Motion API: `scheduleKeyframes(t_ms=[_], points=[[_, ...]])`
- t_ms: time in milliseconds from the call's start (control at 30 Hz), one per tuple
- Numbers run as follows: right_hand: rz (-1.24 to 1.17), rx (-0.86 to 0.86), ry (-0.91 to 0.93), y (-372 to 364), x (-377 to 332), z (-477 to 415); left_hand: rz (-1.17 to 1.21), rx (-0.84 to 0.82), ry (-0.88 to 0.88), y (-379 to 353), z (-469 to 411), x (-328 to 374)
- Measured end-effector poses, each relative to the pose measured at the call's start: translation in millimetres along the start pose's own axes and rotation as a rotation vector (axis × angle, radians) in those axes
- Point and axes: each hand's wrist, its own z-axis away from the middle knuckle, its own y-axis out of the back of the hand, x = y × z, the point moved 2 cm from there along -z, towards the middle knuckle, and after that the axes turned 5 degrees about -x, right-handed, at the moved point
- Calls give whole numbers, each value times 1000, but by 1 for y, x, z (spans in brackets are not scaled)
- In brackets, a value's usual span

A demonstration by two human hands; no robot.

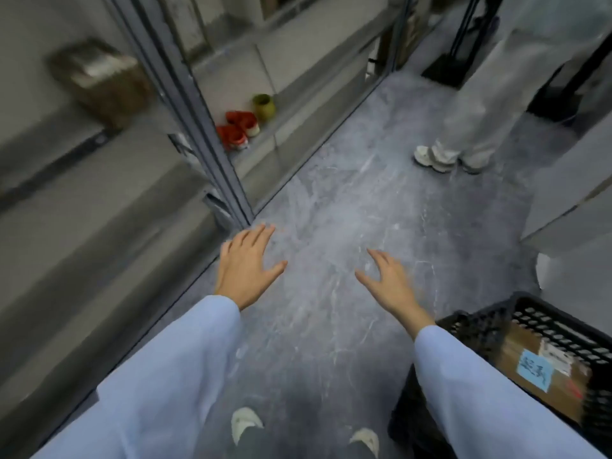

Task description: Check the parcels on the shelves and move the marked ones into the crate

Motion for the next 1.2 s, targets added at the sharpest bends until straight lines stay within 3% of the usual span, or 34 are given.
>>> scheduleKeyframes(t_ms=[233,567,833,1200], points=[[344,-8,384,-47,-256,-39,-88,180,228,124,54,-183],[528,53,737,-93,-538,-37,-150,432,551,258,150,-379],[561,23,917,-130,-660,-42,-144,504,739,284,184,-451],[561,-188,1007,-211,-722,-130,-39,438,877,249,121,-503]])
